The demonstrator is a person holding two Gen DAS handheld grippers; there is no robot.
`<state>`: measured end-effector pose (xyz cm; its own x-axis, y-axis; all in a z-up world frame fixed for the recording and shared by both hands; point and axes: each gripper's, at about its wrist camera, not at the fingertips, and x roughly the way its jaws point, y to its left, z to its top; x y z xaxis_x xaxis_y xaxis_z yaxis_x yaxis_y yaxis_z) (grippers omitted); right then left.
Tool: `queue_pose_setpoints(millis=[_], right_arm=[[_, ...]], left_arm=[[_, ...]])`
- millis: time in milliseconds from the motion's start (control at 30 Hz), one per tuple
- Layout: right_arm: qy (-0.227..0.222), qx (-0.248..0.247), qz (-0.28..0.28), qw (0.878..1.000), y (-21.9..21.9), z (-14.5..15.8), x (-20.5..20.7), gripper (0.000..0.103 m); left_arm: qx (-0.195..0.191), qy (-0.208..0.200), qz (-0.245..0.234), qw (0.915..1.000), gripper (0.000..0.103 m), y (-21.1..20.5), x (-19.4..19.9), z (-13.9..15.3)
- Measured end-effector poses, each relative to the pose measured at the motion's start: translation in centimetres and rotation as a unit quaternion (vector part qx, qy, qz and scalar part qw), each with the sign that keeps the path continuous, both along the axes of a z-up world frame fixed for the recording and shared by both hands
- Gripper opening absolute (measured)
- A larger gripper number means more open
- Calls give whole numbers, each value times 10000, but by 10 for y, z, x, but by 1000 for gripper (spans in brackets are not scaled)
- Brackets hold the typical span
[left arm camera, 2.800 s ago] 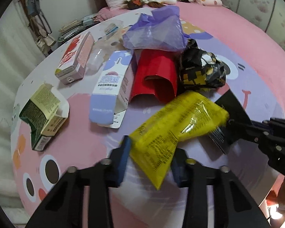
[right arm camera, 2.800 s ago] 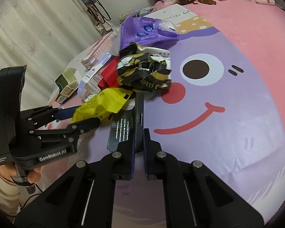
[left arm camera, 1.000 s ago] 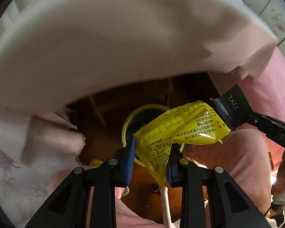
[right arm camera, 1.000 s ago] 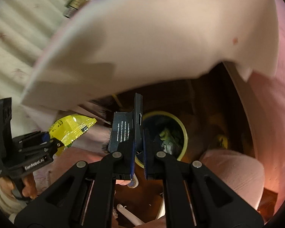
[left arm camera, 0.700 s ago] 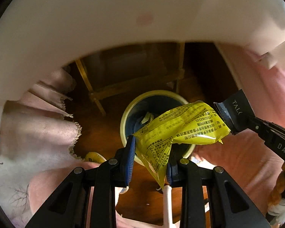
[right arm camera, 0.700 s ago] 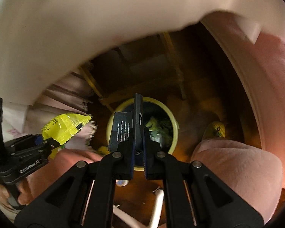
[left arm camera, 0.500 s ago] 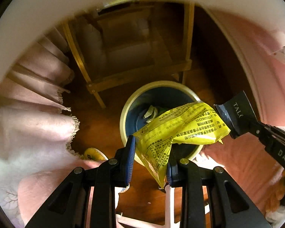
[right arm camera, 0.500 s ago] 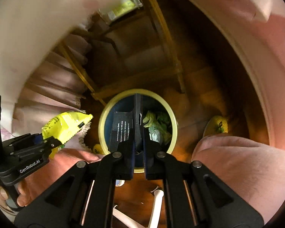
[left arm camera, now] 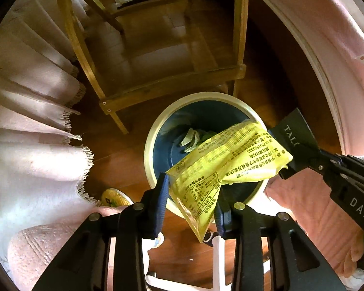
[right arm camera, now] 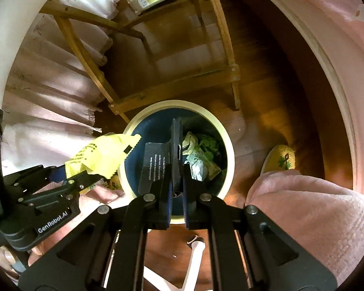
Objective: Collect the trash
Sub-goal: 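Open both tools to drop the snack bag and black box into the bin, then raise both tools back toward the table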
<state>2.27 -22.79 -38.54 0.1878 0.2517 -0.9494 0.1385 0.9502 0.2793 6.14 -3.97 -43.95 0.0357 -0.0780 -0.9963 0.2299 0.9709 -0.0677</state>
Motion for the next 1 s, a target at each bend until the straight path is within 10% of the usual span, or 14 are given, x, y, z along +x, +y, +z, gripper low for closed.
queue_pose_setpoints(millis=[233, 367, 1000], right_arm=[[113, -3, -81, 9999, 0, -8, 4, 7], [22, 2, -94, 10000, 0, -6, 5, 35], [-205, 29, 72, 9998, 5, 3, 6, 35]], left_arm=[[-16, 58, 86, 9999, 53, 6, 2, -4], [-3, 71, 166, 9998, 68, 9, 3, -6], [-86, -389, 420, 9983, 88, 19, 2, 14]])
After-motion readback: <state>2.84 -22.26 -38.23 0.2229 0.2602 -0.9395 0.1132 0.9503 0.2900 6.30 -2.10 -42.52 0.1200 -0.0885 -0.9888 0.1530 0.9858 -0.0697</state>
